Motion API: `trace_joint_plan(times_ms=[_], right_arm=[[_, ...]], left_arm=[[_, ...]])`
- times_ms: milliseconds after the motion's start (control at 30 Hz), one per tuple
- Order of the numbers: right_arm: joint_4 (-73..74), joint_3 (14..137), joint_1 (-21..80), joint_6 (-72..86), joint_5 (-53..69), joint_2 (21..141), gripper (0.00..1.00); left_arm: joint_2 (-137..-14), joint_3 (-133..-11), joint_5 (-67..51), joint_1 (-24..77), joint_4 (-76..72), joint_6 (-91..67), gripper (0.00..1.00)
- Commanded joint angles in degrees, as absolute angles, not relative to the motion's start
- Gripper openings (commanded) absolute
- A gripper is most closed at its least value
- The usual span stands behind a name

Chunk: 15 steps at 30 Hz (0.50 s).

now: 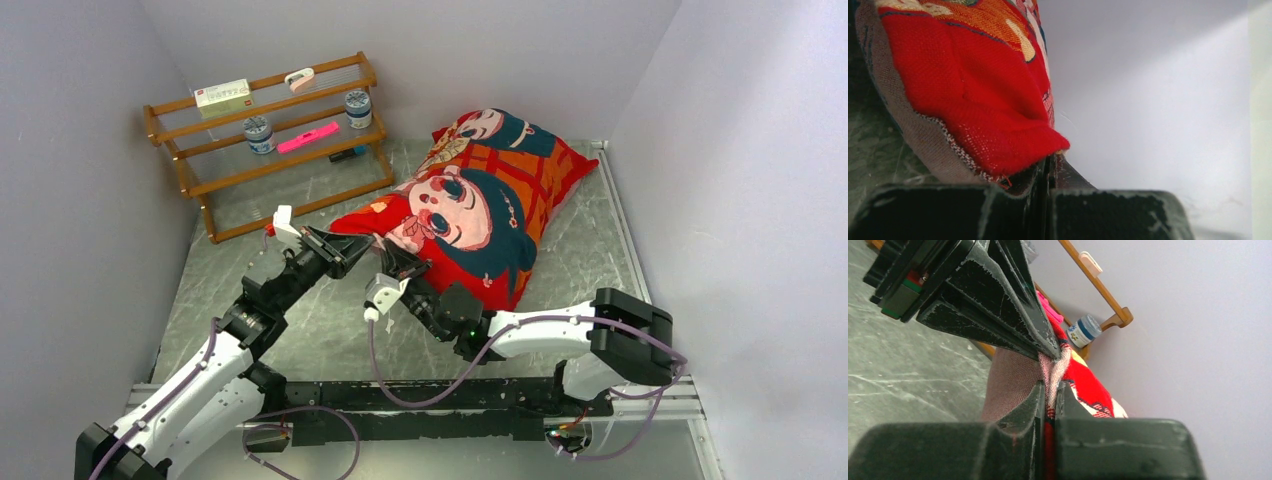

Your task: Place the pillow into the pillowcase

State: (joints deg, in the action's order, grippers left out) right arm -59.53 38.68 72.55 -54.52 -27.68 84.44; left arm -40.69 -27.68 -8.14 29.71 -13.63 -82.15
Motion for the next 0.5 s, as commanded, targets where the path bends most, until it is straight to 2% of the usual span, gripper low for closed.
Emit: trace_joint_plan(times_ms=[0,33,100,167,333,467], right_arm=[[-58.57,38.19,72.04,-49.73,-26.84,80.04,0.09],[-56.17,38.3,72.06,-47.83,-26.58,78.83,0.22],[-51.29,37.91,72.01,-43.46,-25.12,75.98,0.56],[-47.2,37.39,72.0,-39.75,-24.6,72.79,0.69],[-33.83,39.22,70.68,-27.84,-19.67,64.25,0.73],[-26.19,42.41,66.38,-18.23,-19.63,61.16,0.76]], left_arm=[[-38.67,-32.26,-6.95,29.78,-18.82,-81.42,0.05],[-38.73,-32.21,-6.98,29.79,-18.96,-81.4,0.05],[-38.59,-32.17,-6.94,29.79,-18.82,-81.19,0.05],[-38.61,-32.09,-6.77,29.79,-18.3,-80.89,0.05],[-38.46,-31.69,-6.77,29.78,-16.78,-80.24,0.05],[-38.24,-33.99,-5.22,29.79,-8.29,-77.66,0.09]])
